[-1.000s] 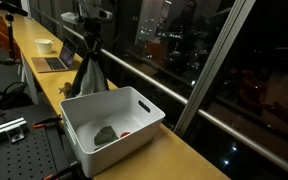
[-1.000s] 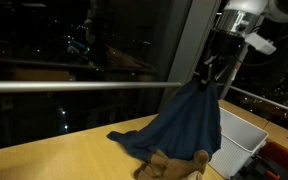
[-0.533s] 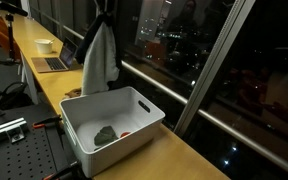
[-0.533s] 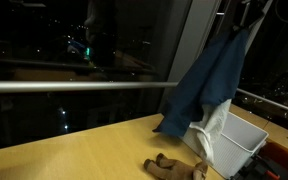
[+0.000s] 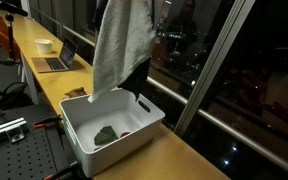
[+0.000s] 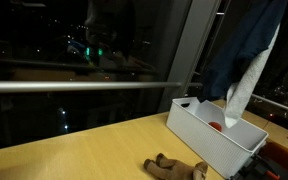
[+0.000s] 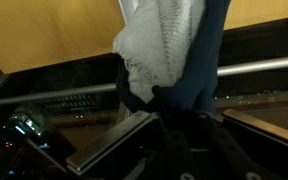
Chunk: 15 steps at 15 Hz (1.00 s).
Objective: Remove the items from the white basket, put them on the table and then put them back in the white basket
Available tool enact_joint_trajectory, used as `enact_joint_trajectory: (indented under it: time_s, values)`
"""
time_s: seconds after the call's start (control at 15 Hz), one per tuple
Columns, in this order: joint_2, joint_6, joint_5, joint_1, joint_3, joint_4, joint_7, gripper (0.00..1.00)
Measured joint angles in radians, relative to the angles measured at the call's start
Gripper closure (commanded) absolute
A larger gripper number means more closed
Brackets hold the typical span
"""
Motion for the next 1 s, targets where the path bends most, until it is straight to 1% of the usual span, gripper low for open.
enact_joint_trajectory:
  time_s: [0.2, 0.33, 0.47, 0.67, 1.0]
  values:
    - [0.054, -0.061, 0.007, -0.026, -0.037, 0.141, -0.067, 0.97]
    - [0.099, -0.066, 0.025, -0.026, -0.038, 0.175, -0.074, 0.97]
    - [0.139, -0.061, 0.05, -0.02, -0.032, 0.171, -0.074, 0.97]
    - [0.177, -0.039, 0.093, -0.013, -0.03, 0.135, -0.073, 0.97]
    - [0.182, 0.01, 0.143, -0.013, -0.03, 0.036, -0.073, 0.97]
